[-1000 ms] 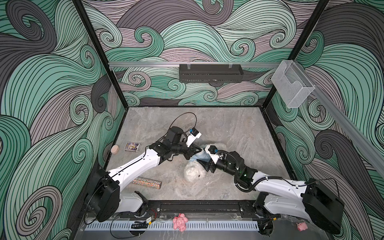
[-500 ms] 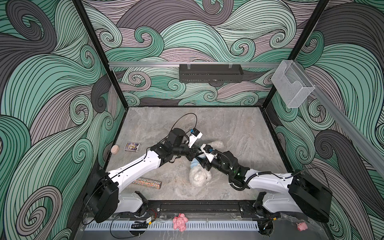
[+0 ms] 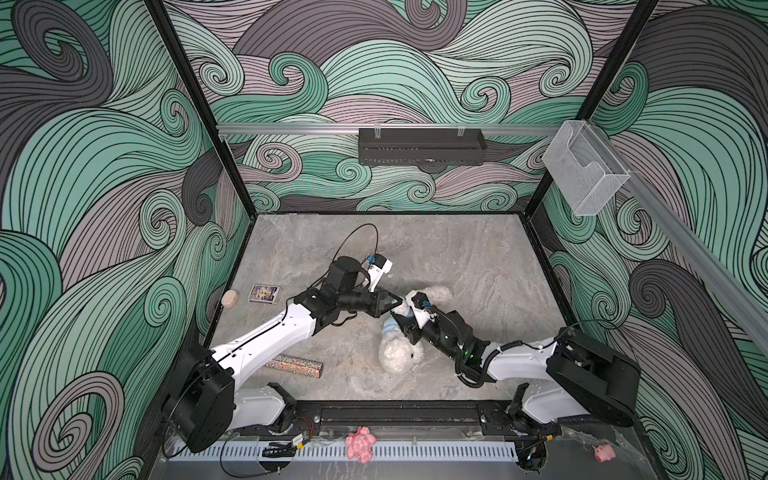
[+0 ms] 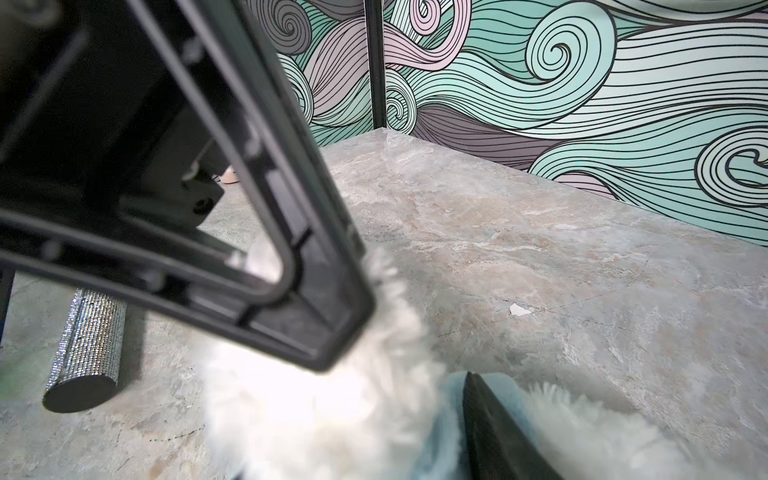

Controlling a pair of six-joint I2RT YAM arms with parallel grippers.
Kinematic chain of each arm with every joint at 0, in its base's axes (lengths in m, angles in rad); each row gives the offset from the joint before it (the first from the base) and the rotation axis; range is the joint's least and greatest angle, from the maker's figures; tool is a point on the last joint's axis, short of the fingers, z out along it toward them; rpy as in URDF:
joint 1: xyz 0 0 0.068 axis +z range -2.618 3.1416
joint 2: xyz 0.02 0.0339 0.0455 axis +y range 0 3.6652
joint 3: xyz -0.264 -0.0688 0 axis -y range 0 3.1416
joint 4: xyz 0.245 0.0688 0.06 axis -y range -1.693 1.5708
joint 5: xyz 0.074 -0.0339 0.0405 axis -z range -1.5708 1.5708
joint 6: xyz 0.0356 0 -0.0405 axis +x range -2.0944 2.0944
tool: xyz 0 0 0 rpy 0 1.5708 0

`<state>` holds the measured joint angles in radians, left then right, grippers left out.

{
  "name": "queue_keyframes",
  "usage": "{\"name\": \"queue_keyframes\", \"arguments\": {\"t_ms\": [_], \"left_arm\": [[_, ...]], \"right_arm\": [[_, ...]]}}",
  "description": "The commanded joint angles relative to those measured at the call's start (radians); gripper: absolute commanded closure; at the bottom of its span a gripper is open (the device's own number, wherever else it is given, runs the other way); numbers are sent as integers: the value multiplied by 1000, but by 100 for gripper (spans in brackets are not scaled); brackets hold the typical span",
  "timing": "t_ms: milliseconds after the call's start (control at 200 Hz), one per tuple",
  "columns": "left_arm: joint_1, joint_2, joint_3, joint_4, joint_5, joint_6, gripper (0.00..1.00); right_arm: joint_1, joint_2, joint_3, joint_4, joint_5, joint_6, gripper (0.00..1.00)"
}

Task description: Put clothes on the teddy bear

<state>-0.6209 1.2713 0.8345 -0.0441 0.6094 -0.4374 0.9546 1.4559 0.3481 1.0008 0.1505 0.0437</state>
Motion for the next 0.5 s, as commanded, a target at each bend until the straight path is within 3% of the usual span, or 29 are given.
{"name": "queue_keyframes", "arguments": {"t_ms": [0, 295, 490], "left_arm": [[31, -73, 73, 142, 57, -35, 100], [67, -73, 57, 233, 86, -91, 100], [66, -49, 40, 154, 71, -4, 100]], "right_arm": [[-5, 46, -60, -167, 89, 41, 45], [-4, 94, -66, -196, 100, 85, 33], [-4, 91, -55, -182, 75, 76, 30]]}}
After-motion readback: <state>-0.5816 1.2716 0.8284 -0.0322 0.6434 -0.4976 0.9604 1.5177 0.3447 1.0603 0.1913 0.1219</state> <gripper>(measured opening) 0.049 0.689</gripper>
